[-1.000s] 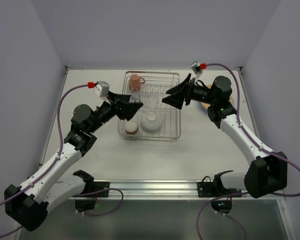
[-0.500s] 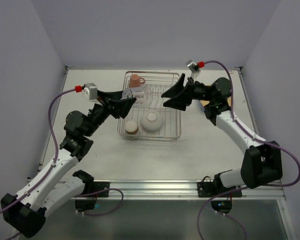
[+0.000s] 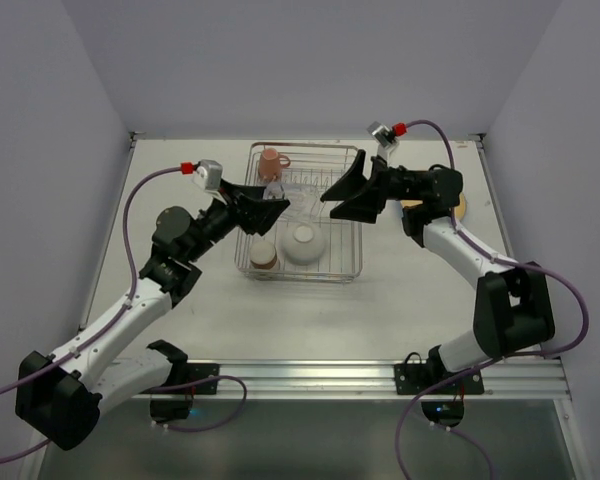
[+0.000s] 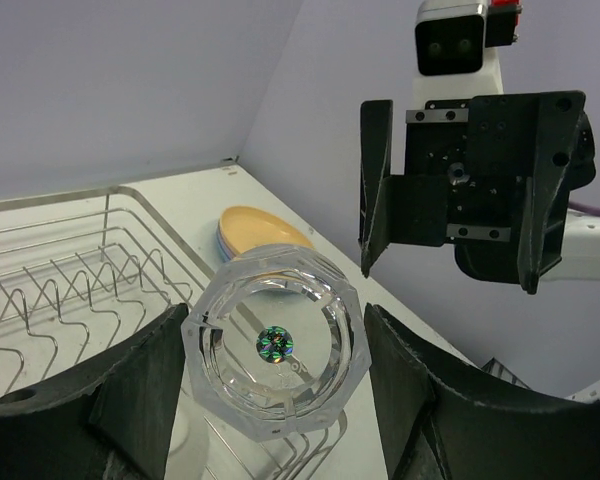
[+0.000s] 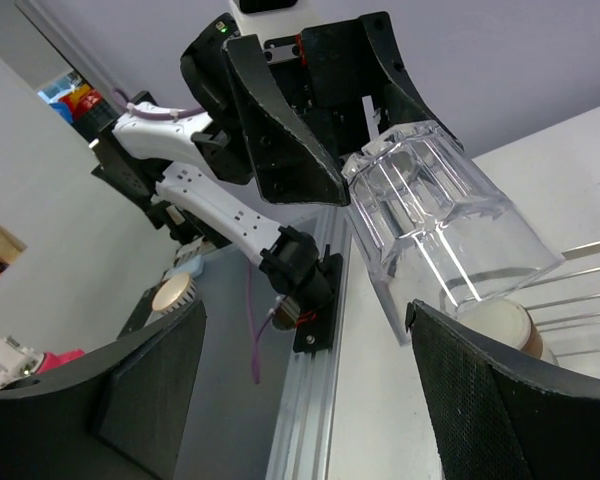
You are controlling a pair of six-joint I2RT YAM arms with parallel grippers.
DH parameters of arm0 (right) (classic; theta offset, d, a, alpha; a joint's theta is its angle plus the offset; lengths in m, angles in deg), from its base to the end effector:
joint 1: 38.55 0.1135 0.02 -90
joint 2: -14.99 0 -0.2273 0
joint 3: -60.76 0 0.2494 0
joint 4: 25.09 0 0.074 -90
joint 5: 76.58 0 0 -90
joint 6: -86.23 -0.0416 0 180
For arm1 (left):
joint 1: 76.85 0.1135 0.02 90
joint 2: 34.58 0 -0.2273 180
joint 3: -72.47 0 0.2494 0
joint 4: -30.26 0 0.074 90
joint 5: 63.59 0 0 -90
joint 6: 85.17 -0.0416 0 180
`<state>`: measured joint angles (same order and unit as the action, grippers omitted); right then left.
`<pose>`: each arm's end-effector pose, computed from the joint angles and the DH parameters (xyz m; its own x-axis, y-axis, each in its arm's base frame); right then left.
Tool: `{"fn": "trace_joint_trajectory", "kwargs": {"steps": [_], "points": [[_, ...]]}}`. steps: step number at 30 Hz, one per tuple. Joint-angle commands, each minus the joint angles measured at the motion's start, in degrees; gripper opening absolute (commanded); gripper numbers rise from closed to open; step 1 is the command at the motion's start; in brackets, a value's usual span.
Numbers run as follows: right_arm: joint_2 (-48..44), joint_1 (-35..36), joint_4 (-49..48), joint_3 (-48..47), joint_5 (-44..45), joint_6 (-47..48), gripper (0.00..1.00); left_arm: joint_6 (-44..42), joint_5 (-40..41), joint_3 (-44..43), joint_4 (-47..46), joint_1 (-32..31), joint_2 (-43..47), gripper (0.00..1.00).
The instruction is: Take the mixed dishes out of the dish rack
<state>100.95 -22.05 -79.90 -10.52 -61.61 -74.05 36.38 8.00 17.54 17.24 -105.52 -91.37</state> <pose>0.2859 0.1266 0.3317 -0.5272 0.0974 -0.8441 -0.8455 -0.1595 0.5096 0.2184 -0.1344 0.3175 -0.2357 -0.4369 -0.8681 0.7085 0.5342 -0.4613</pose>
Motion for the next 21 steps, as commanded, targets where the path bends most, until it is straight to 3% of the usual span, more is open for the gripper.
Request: {"fn": "trace_joint_trajectory", "kwargs": {"steps": [1, 13, 21], "points": [[0.88, -0.06, -6.15, -1.08, -1.61, -3.46, 0.83, 1.41, -1.45, -1.35, -7.60, -0.25, 0.98, 0.21], [1.15, -0.76, -6.07, -0.82, -1.44, -3.72, 0.81, -0.88, 1.98, -0.12, -5.49, -0.25, 5.29, 0.22], [1.50, -0.67, -6.59, -1.00, -1.27, -4.60, 0.81, 0.18, -2.15, -0.47, -8.65, -0.60, 2.13, 0.22]]}}
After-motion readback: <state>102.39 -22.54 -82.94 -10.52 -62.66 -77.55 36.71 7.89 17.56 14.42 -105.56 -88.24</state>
